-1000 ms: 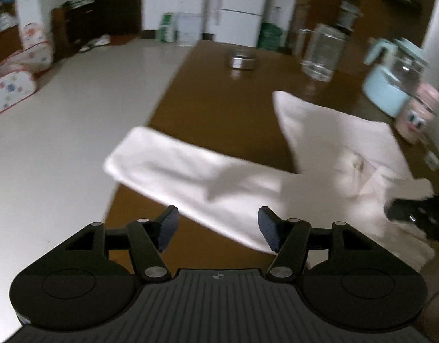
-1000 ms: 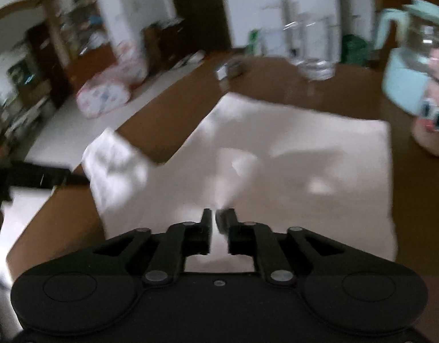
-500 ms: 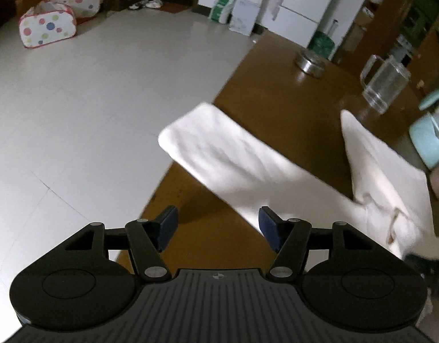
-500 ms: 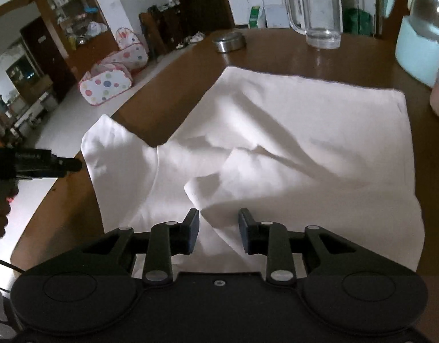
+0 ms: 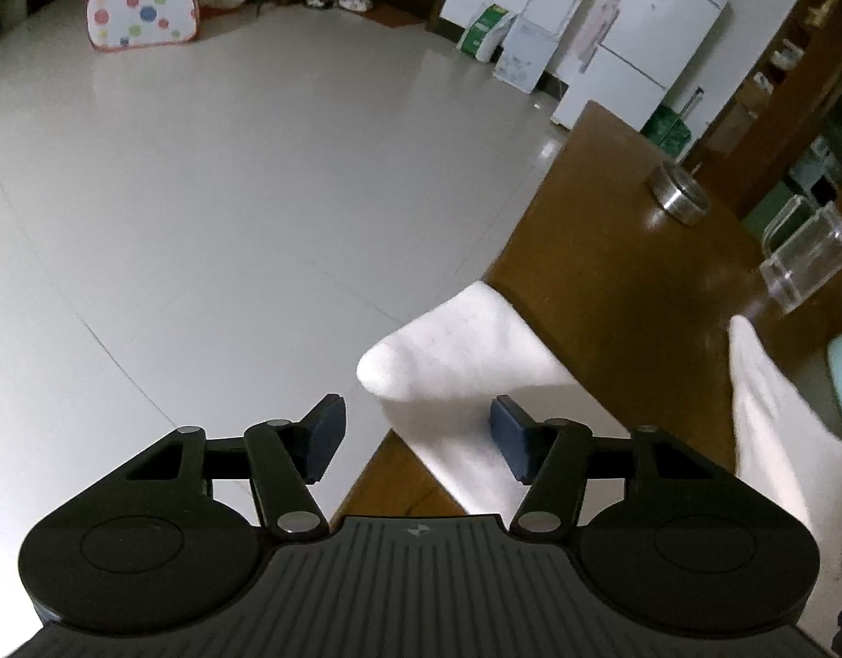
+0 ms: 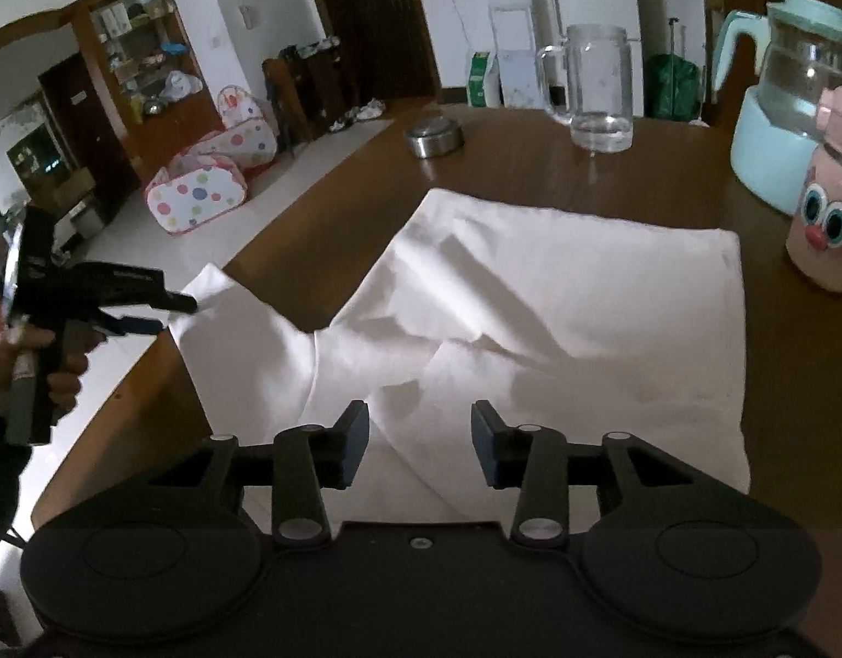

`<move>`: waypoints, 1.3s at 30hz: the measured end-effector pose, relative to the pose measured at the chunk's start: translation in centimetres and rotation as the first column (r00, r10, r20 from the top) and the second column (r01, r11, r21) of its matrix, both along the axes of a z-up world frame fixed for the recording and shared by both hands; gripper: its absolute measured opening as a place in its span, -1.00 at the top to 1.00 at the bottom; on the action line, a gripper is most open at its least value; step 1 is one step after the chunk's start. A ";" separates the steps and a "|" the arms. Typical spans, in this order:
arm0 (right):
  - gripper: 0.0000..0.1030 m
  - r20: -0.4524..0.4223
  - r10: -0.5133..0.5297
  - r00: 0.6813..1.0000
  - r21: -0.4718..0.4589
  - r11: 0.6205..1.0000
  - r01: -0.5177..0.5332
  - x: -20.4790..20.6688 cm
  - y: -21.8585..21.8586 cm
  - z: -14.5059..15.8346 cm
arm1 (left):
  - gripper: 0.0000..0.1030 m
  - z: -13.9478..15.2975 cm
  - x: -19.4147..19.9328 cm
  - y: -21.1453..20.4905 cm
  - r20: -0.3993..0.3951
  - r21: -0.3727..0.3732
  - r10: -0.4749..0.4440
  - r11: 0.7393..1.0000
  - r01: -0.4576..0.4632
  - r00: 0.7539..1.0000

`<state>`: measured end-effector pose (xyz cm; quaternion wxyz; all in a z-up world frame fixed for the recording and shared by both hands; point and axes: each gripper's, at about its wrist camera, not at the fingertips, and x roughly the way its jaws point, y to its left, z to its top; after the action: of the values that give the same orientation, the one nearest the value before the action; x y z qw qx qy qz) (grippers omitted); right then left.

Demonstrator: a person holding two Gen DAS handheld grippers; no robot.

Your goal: Fold clothes

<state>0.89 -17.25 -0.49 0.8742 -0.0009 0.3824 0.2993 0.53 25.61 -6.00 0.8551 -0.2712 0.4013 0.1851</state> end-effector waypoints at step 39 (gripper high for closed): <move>0.11 0.015 -0.351 0.936 -0.040 0.936 0.351 -2.3 -13.0 -0.9 | 0.85 8.0 1.7 -33.6 0.185 0.134 -0.743 0.667 0.733 0.643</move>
<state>-1.37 -30.29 -1.44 0.9148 0.0475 0.3792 0.1304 2.21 -7.98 1.98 0.9017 -0.0831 0.3732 -0.2017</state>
